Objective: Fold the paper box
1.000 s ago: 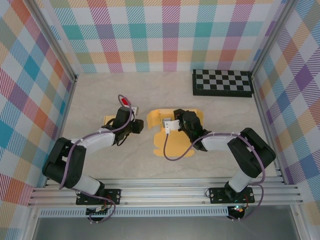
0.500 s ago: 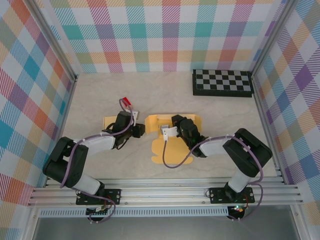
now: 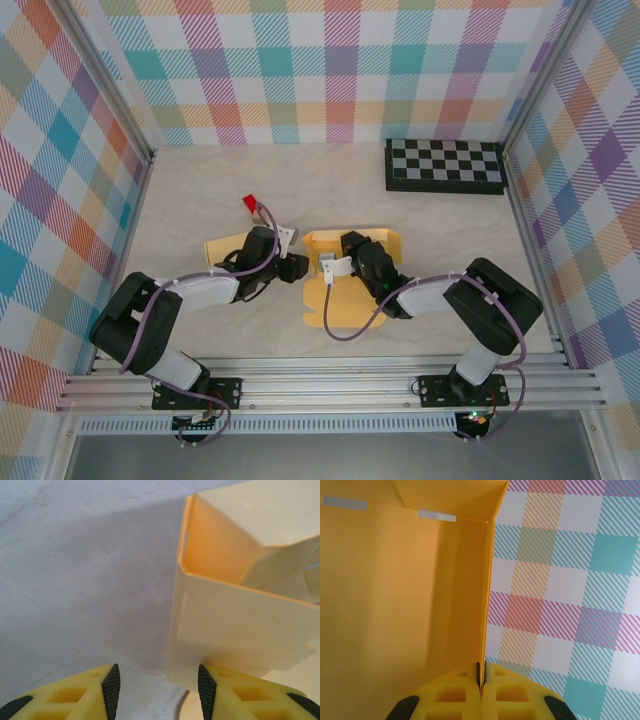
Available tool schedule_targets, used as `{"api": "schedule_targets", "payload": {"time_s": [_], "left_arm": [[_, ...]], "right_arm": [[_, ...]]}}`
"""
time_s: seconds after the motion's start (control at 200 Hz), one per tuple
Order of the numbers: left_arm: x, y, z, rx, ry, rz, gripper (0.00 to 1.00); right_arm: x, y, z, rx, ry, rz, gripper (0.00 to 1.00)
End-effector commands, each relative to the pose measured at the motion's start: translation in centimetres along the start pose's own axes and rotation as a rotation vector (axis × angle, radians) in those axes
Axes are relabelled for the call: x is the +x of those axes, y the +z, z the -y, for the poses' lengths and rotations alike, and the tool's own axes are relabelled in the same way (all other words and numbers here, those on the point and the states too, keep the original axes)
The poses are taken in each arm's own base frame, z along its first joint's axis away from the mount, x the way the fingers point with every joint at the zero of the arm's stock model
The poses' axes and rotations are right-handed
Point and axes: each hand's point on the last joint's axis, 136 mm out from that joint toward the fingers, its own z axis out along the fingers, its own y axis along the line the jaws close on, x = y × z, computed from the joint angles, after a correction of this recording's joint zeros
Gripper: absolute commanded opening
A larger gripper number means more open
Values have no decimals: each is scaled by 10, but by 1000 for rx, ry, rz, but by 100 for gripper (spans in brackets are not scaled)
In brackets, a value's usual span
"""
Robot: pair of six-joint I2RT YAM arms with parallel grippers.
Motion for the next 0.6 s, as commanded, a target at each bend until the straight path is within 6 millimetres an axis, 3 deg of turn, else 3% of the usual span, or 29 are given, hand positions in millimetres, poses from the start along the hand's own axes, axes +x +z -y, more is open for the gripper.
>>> {"api": "schedule_targets", "payload": {"time_s": [0.0,0.17,0.395,0.595], "left_arm": [[-6,-1,8,24,47,26,49],[-1,-2,13,43,39,26,53],[-3,0,2,-29,33,32,61],[-3,8,8,-13,52,24,61]], "right_arm": [[-6,-4,-16,-21,-49,10,0],[-12,-4,-23,-21,-69,3,0],[-12,-7,-29,-26,-47,-20,0],[-7,-14,-11,-32,55,-35,0]]}}
